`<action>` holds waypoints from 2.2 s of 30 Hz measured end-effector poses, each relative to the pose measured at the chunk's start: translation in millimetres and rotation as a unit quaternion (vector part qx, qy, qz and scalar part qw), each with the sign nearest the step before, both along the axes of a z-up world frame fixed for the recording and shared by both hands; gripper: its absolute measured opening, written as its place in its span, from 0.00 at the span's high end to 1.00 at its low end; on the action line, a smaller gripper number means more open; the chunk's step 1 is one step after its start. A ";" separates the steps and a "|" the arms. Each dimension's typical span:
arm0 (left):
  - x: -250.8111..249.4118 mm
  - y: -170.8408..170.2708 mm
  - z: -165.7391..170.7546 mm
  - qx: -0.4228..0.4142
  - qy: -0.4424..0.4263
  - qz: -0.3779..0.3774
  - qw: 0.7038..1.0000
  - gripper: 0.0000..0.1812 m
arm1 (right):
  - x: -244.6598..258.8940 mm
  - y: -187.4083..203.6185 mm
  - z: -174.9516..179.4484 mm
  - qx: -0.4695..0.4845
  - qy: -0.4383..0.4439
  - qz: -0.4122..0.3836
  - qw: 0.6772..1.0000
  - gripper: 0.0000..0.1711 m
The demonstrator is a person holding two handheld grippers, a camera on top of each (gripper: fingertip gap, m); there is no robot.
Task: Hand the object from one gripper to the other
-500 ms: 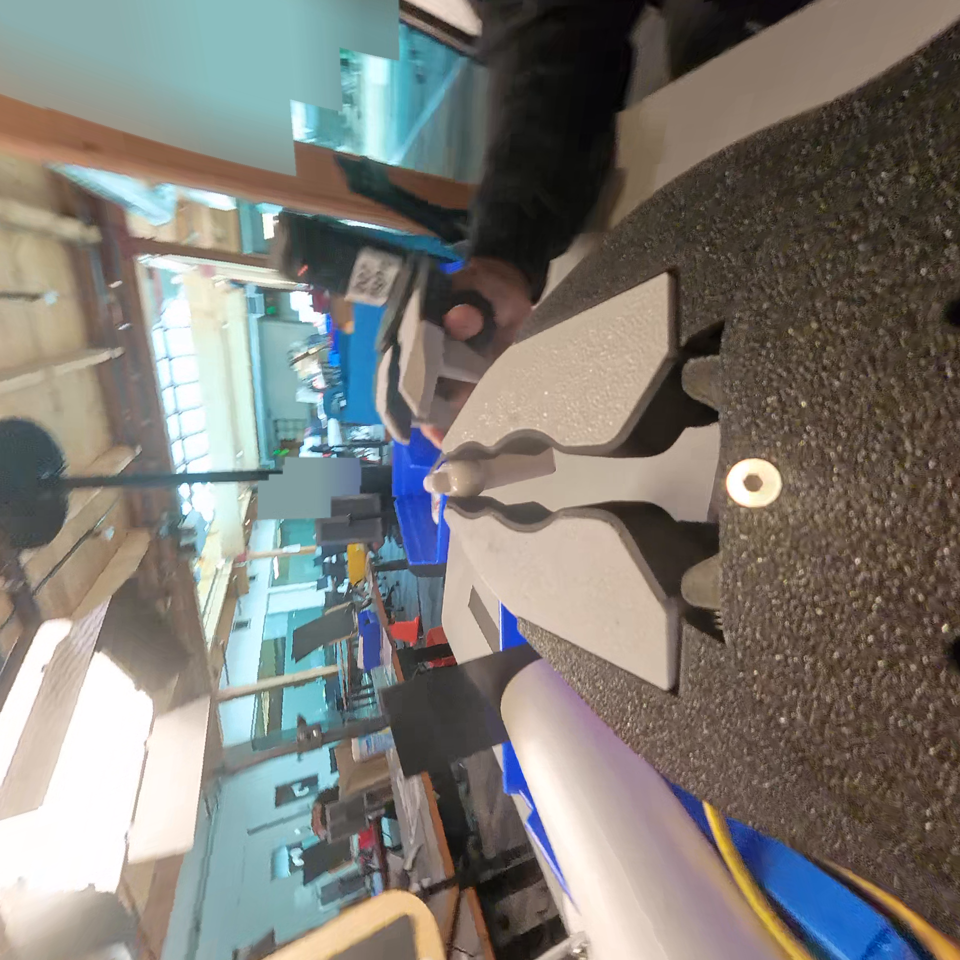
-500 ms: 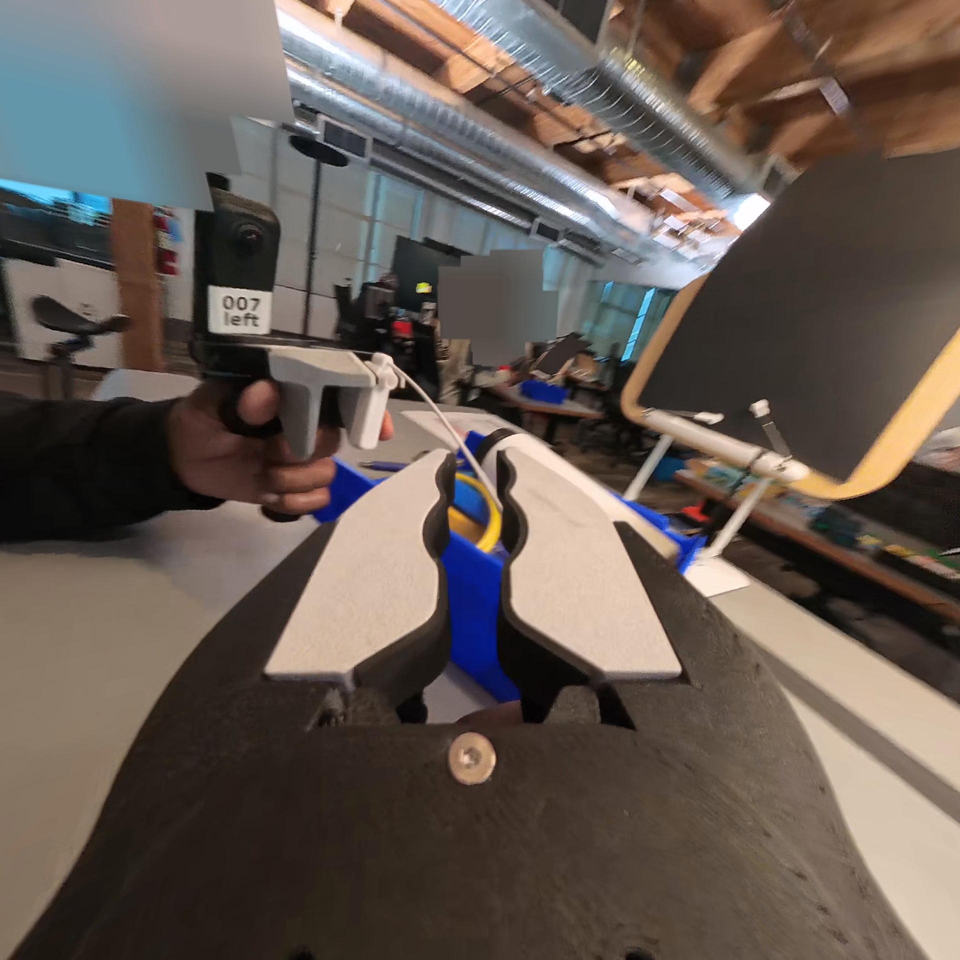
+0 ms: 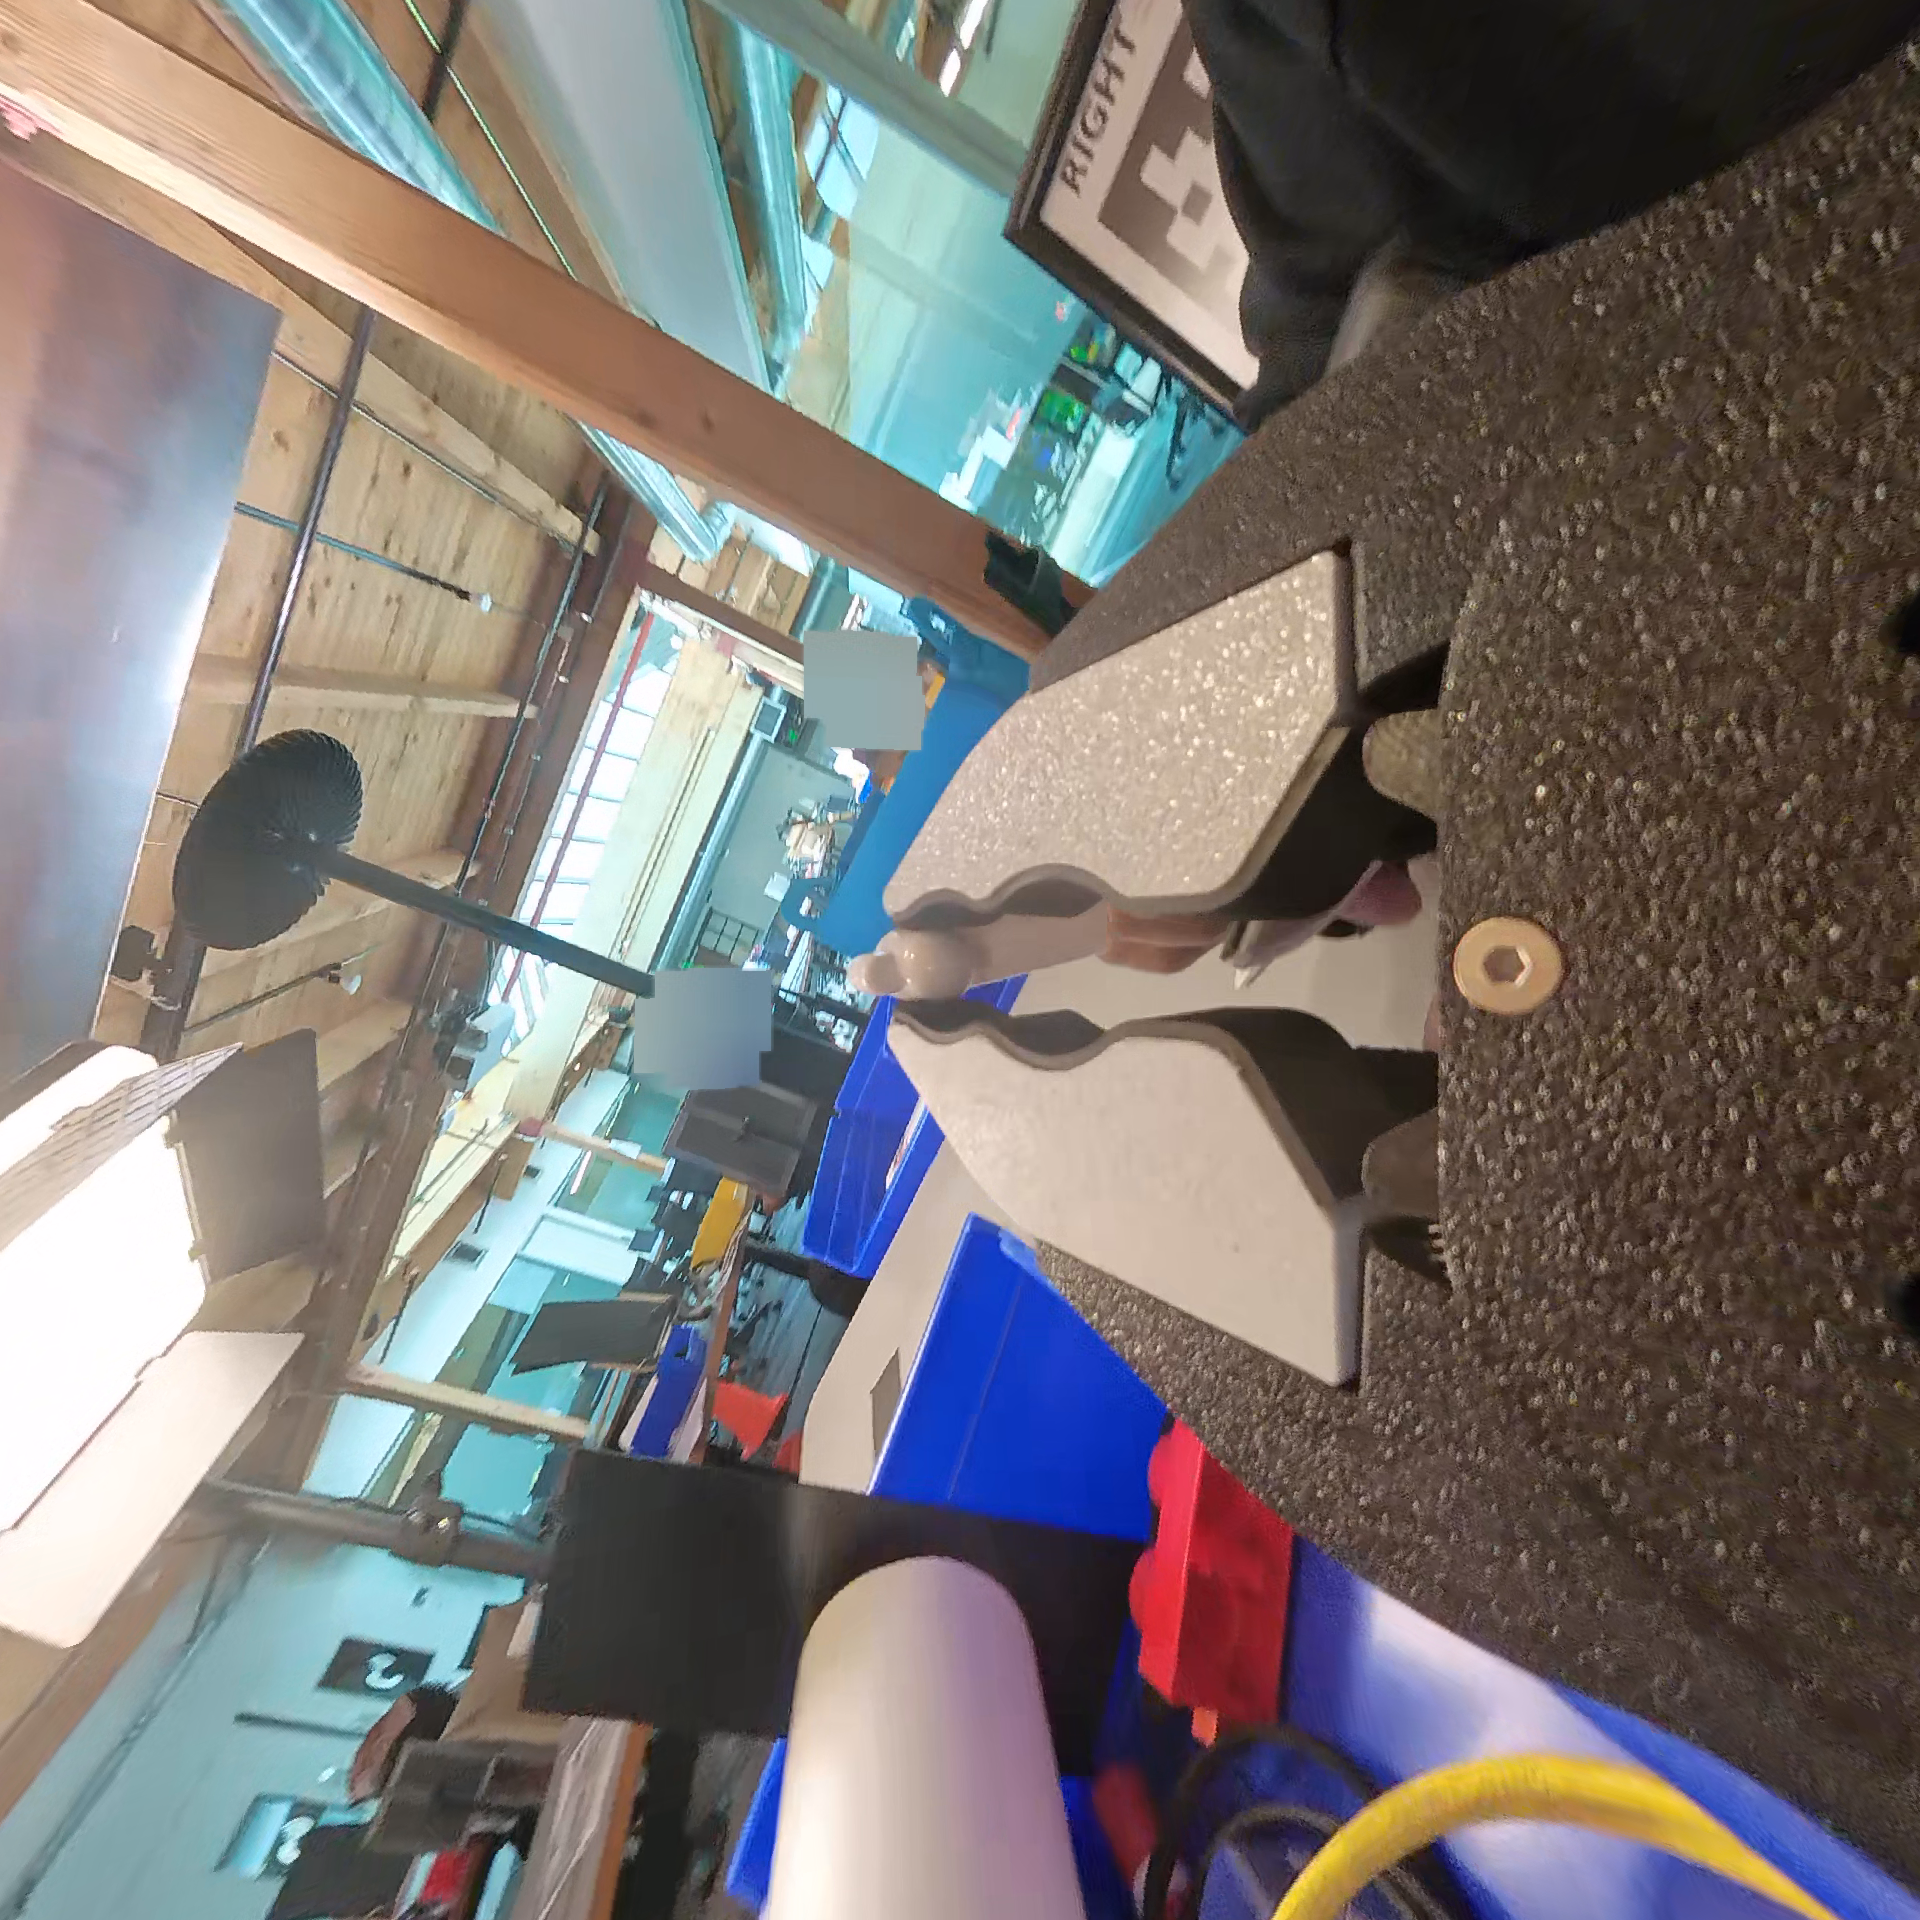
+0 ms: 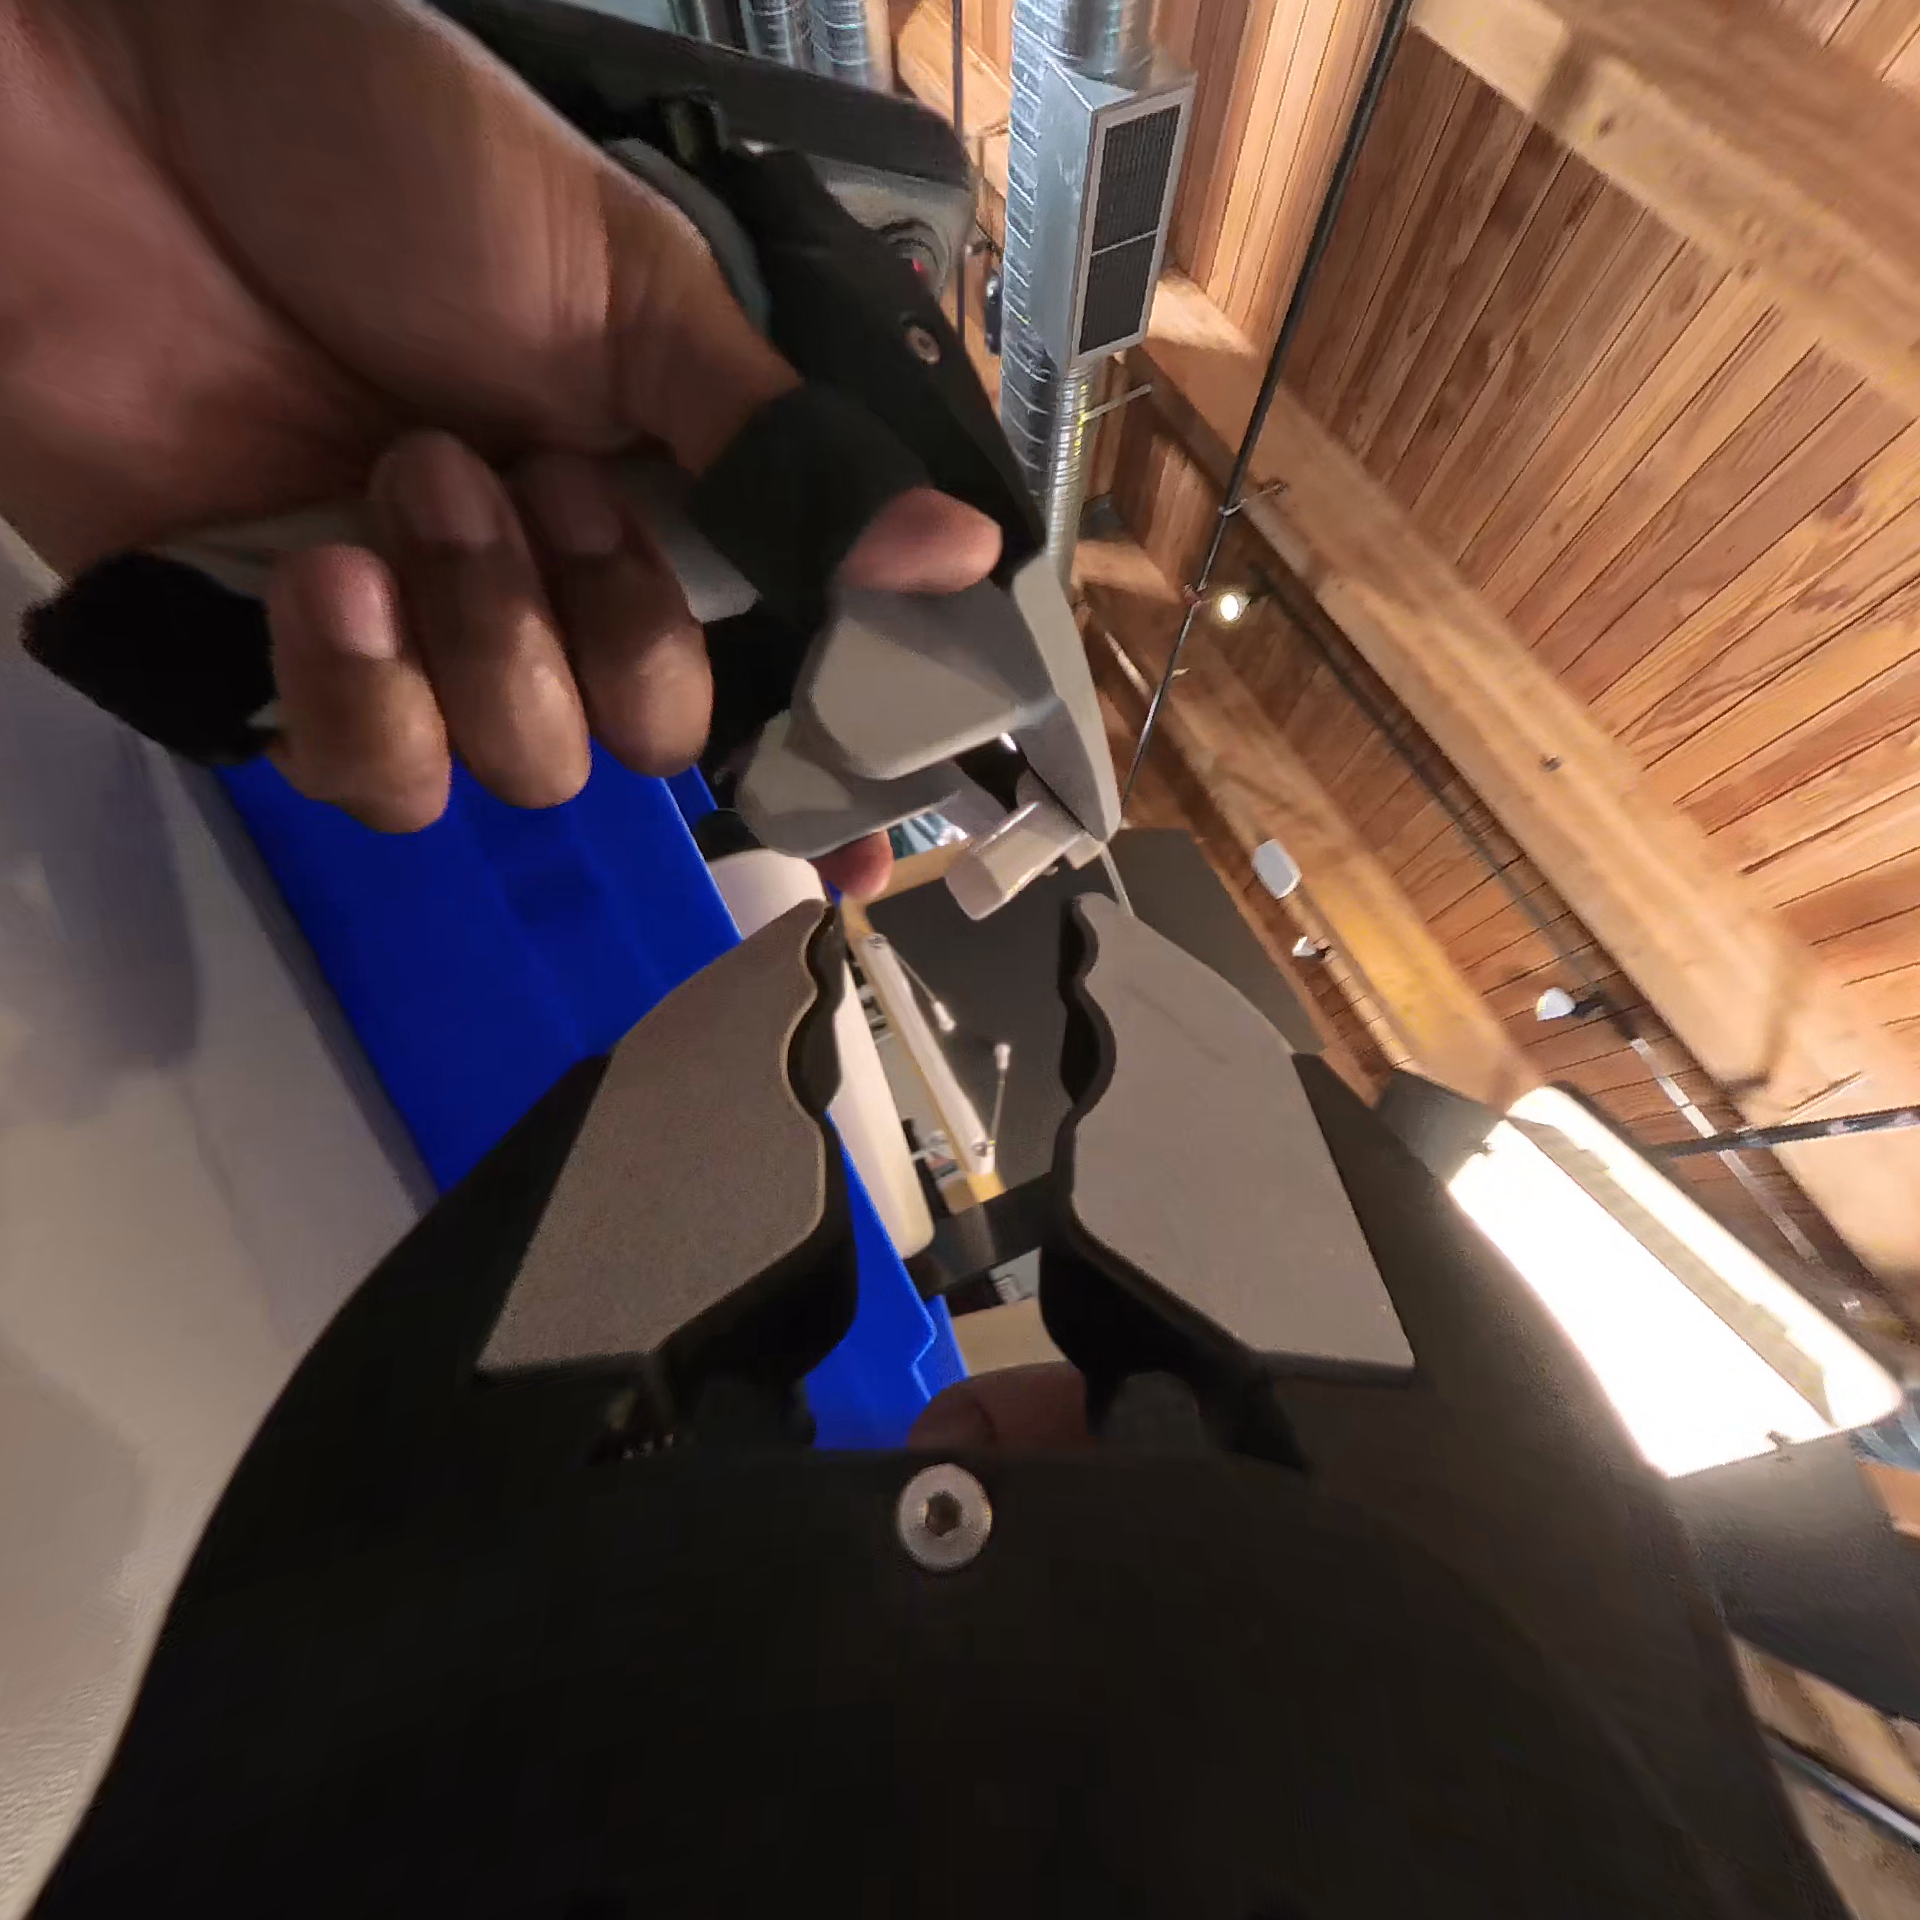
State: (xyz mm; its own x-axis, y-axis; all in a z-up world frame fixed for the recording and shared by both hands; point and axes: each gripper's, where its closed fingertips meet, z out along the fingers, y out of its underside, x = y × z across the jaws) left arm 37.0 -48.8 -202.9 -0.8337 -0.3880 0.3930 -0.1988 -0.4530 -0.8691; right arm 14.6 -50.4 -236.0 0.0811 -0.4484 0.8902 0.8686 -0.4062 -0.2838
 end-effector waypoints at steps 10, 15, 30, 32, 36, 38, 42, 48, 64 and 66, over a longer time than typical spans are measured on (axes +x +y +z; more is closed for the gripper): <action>-5.4 -19.8 -19.5 -0.038 0.102 -0.077 0.991 0.92 | 1.3 -2.6 4.7 -0.024 -0.118 -0.072 0.990 0.87; -3.5 -20.7 -22.4 0.016 0.075 -0.062 0.995 0.89 | 6.2 -7.9 6.5 -0.008 -0.046 -0.046 0.998 0.92; -29.9 -34.9 -43.9 0.334 -0.196 -0.048 0.921 0.75 | -9.3 -23.2 -9.9 -0.042 0.475 0.283 0.832 0.93; -37.2 -38.4 -48.8 0.343 -0.200 -0.072 0.915 0.80 | -10.5 -23.6 -12.7 -0.051 0.486 0.286 0.824 0.93; -33.6 -38.2 -57.4 0.369 -0.196 -0.064 0.906 0.80 | -16.3 -27.1 -4.7 -0.040 0.503 0.322 0.801 0.93; -32.9 -37.8 -58.6 0.375 -0.200 -0.061 0.903 0.80 | -18.6 -28.6 -2.5 -0.039 0.516 0.336 0.787 0.93; -38.1 -39.0 -58.4 0.372 -0.213 -0.072 0.901 0.90 | -21.2 -27.2 -7.2 -0.052 0.525 0.338 0.780 0.93; -24.8 -33.4 -57.6 0.314 -0.100 -0.086 0.940 0.92 | 3.5 -28.4 -3.1 0.001 0.472 0.279 0.836 0.86; -20.3 -34.6 -79.9 0.351 -0.003 -0.086 0.933 0.92 | 24.0 -22.0 -27.7 -0.129 0.046 -0.018 0.990 0.79; -22.7 -36.5 -78.4 0.349 -0.014 -0.091 0.932 0.92 | 22.6 -21.6 -28.3 -0.126 0.064 -0.011 0.990 0.90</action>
State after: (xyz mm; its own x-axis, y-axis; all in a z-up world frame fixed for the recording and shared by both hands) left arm 14.2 -85.3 -281.3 -0.9171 -0.3916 0.0751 -0.1904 0.2647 -0.9453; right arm 37.1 -72.0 -264.3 0.1931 -0.2170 0.9569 0.8220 -0.4967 -0.2785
